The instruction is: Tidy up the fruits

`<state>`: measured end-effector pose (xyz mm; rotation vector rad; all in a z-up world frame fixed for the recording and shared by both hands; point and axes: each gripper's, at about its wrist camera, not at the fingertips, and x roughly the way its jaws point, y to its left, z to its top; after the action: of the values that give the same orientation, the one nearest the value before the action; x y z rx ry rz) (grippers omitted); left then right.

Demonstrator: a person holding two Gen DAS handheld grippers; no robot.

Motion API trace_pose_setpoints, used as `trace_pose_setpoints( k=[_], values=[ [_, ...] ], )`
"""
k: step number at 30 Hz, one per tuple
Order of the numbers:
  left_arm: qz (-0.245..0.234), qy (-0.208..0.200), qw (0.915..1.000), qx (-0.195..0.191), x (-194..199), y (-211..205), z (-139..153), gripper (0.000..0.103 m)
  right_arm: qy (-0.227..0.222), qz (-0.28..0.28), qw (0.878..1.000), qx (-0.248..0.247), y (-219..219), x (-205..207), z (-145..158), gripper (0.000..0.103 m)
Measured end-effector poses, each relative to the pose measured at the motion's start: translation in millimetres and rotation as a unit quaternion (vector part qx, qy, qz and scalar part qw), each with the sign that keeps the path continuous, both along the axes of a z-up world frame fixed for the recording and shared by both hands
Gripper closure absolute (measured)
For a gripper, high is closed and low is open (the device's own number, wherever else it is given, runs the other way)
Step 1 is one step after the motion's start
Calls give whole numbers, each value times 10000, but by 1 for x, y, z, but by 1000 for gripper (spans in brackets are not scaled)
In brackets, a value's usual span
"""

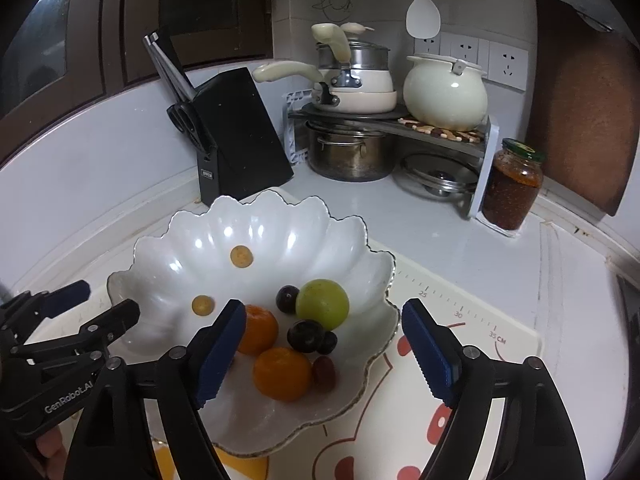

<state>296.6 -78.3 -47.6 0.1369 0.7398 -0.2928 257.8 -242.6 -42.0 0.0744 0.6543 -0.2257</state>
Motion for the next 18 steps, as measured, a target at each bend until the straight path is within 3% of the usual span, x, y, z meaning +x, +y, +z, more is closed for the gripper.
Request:
trace_pose_setpoints(
  k=[6, 10, 18],
  values=[
    [173, -88, 9998, 33, -12, 4, 8, 26, -24, -86, 10000, 15, -1, -9, 5, 17],
    [288, -169, 9994, 52, -24, 5, 13, 17, -66, -124, 9999, 29, -1, -20, 8, 17],
    [377, -243, 9990, 42, -51, 8, 23, 14, -213, -142, 9997, 54, 1, -48, 20, 16]
  ],
)
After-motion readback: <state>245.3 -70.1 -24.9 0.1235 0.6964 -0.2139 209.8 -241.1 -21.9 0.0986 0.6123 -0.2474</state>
